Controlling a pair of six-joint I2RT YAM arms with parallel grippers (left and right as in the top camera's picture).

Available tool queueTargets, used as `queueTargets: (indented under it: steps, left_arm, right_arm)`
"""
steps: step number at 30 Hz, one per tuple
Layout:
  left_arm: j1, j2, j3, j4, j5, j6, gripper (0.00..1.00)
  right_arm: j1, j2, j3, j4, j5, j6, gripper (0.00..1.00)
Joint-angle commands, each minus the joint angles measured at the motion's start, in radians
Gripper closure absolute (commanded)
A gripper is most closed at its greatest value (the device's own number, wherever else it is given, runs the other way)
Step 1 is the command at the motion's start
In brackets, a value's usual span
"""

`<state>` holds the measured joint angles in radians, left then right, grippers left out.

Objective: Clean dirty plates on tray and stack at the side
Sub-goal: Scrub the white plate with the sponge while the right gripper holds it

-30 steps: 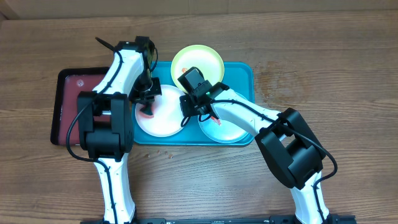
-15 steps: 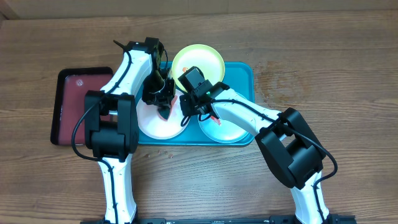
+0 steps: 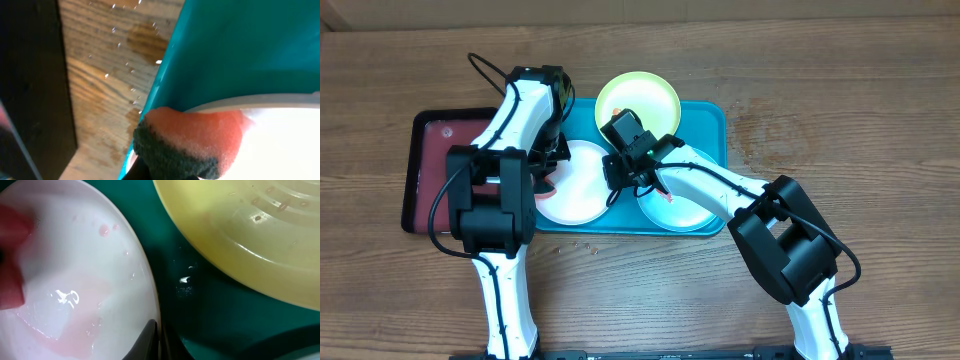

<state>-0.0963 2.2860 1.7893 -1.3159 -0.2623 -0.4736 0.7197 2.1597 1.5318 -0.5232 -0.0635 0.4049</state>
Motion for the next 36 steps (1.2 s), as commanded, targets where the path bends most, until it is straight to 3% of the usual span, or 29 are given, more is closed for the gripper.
queueTargets:
  steps: [1, 6, 9, 32, 36]
  left_arm:
    - [0.033, 0.016, 0.005, 0.055, 0.15, 0.035, 0.96]
    - [0.017, 0.016, 0.005, 0.116, 0.534, 0.264, 0.96]
    - [0.004, 0.016, 0.005, 0.113, 0.647, 0.334, 0.96]
    - [-0.045, 0.016, -0.032, 0.067, 0.645, 0.339, 0.96]
    - [-0.073, 0.016, -0.081, 0.064, 0.488, 0.285, 0.96]
  right_arm:
    - [-0.008, 0.008, 0.021, -0.005, 0.017, -0.008, 0.96]
    - [-0.008, 0.008, 0.021, -0.005, 0.013, -0.007, 0.96]
    - [-0.008, 0.012, 0.014, 0.003, -0.014, 0.043, 0.96]
    - [-0.008, 0.07, 0.0, 0.03, -0.061, 0.071, 0.93]
    - [-0.008, 0.07, 0.0, 0.032, -0.061, 0.071, 0.95]
